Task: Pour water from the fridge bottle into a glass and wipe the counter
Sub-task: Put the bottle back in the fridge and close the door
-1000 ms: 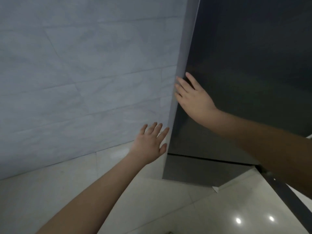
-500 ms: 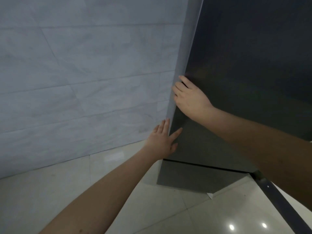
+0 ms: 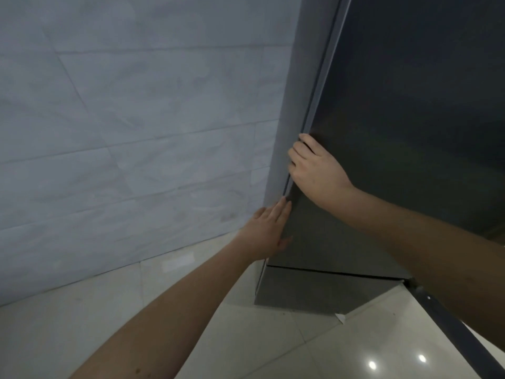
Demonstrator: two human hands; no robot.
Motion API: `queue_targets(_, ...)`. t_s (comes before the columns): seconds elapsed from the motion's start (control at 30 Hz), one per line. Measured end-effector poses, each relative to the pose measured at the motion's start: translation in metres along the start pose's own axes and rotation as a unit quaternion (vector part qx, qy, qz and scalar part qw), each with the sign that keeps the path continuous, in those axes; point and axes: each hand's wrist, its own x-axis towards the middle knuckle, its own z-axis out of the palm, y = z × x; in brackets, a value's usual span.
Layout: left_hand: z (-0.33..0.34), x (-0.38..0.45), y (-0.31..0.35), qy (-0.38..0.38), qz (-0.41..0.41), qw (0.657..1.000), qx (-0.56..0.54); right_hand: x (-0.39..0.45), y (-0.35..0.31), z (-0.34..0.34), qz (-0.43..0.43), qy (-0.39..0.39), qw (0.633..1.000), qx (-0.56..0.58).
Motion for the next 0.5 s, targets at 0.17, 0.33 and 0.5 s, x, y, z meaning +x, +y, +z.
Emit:
queue_targets(0.17, 0.003, -0.014, -0.004, 0.013, 0.073, 0.997, 0.007, -0.023, -0.006, -0.020, -0.003, 0.022, 1.000, 0.014)
queue_targets(0.33, 0.009, -0.049, 0.008, 0.004, 0.126, 0.992, -0.013, -0.058, -0.015, -0.051, -0.004, -0.007, 0.999, 0.034)
queue_targets(0.5, 0.020, -0.073, 0.019, -0.018, 0.182, 0.983, -0.007, -0.098, -0.028, -0.087, 0.023, -0.039, 0.996, 0.070)
